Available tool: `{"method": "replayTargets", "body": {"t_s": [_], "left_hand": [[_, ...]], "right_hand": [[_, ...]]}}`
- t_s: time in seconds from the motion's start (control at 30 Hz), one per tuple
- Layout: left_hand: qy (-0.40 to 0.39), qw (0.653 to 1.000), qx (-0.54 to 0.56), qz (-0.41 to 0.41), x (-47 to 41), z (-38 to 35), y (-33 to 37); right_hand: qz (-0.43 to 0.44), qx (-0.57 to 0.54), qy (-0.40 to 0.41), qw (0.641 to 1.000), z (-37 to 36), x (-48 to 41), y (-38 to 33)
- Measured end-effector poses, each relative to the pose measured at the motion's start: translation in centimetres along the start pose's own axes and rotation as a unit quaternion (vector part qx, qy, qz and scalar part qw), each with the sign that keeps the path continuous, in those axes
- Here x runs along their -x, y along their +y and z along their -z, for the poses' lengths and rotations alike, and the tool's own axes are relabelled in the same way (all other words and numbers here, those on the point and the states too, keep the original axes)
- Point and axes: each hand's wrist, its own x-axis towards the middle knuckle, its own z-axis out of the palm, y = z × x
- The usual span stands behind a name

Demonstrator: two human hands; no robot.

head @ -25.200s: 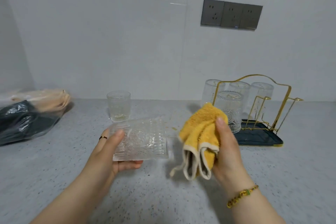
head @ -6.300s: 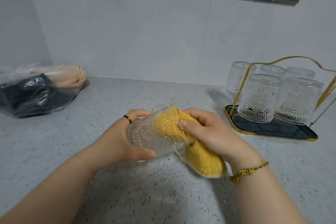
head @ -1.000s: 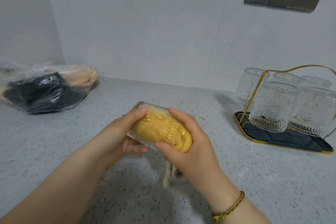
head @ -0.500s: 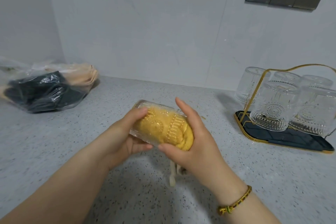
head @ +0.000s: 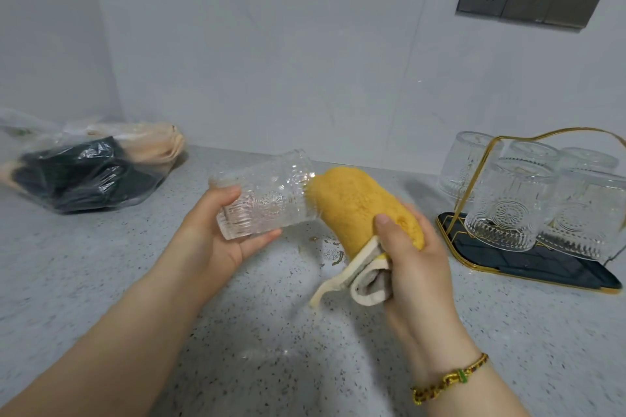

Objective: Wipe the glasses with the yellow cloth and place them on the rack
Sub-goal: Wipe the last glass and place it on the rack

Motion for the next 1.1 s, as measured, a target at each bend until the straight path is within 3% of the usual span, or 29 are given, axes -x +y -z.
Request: {"method": "replayTargets", "body": {"t_s": [0.13,0.33,0.5,0.63,0.73,0.8,0.9,1.0,1.1], "left_hand": [[0.009,0.999,0.038,-0.037,0.1,-0.4,-0.8],[-0.040,0.999,0.016,-0.018,-0.1,0.0,-2.3],[-0.075,0.989,-0.121,0.046,-0.2,0.4,-3.5],[-0.112,0.952,-0.274,0.077,-0.2,0.8,-3.2],[-0.168,0.924,-0.319,0.127,0.3,0.6,-3.3],[-0.209,0.922,-0.295,0.143,0.8,0.2,-3.7],[-0.187,0.959,-0.183,0.108,0.8,-0.2,-3.8],[-0.143,0.984,-0.096,0.040,0.2,-0.1,-3.2],[-0.124,0.985,-0.106,-0.055,0.2,-0.3,-2.5]], "right_hand": [[-0.091,-0.085,0.013,0.992,-0.4,0.2,0.9],[-0.086,-0.114,0.007,0.990,-0.5,0.2,0.7],[-0.062,-0.124,0.012,0.990,-0.3,0.2,0.2],[-0.040,-0.127,0.027,0.991,-0.2,-0.2,-0.1],[-0.029,-0.127,0.021,0.991,-0.1,-0.3,-0.2],[-0.015,-0.125,0.011,0.992,-0.1,-0.2,-0.5],[-0.011,-0.132,0.024,0.991,0.0,0.0,-0.9],[-0.031,-0.138,0.031,0.990,0.2,-0.2,-0.7],[-0.086,-0.121,0.002,0.989,0.0,-0.2,0.1]]}}
